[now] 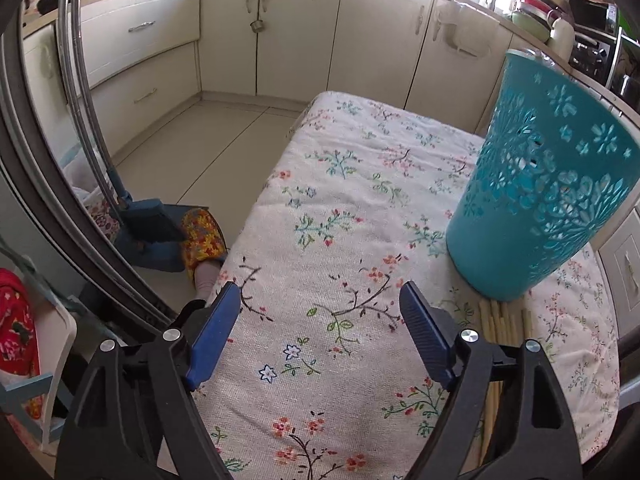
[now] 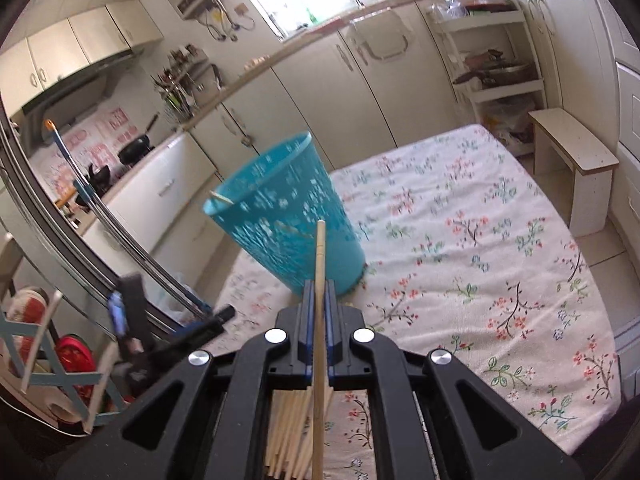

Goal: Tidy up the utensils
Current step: 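Lift the held chopstick with the right tool over the teal cup and release it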

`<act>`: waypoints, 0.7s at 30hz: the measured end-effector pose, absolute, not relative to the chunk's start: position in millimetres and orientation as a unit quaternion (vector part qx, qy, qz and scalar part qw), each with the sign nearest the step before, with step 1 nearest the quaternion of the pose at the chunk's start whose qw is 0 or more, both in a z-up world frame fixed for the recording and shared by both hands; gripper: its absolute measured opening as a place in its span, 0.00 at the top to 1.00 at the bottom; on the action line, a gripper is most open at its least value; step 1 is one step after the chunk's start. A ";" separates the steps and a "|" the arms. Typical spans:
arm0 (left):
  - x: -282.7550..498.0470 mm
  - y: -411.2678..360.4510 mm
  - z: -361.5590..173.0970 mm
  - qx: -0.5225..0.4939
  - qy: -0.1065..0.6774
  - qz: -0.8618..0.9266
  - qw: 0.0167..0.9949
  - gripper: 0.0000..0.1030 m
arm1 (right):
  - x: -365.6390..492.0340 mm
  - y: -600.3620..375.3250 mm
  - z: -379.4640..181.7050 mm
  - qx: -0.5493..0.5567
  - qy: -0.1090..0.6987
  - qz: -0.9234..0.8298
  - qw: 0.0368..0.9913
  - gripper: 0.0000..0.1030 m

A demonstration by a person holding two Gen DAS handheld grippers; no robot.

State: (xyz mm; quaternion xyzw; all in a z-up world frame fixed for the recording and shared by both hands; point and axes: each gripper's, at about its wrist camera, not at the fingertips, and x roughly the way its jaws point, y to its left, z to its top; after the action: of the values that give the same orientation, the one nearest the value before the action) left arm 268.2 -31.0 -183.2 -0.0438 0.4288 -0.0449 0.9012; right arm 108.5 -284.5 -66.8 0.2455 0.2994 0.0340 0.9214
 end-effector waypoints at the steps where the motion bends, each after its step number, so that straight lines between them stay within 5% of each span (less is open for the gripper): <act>1: 268.8 -32.0 -189.2 -0.043 0.435 -0.044 0.898 0.24 | 108.3 -286.2 -59.2 0.249 0.292 0.037 0.923 0.95; 14: 272.1 -36.6 -196.7 -0.041 0.443 -0.055 0.894 0.18 | 152.1 -277.9 47.8 0.248 0.175 0.108 0.947 0.95; 21: 268.3 -36.8 -195.2 -0.046 0.439 -0.064 0.895 0.16 | 217.8 -265.9 62.1 0.238 0.131 0.095 0.958 0.95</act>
State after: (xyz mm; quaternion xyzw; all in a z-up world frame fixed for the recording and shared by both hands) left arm 268.3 -36.8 -195.2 -0.0457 0.4388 -0.0635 0.8952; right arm 217.8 -265.9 62.1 0.2384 0.1308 0.0950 0.9576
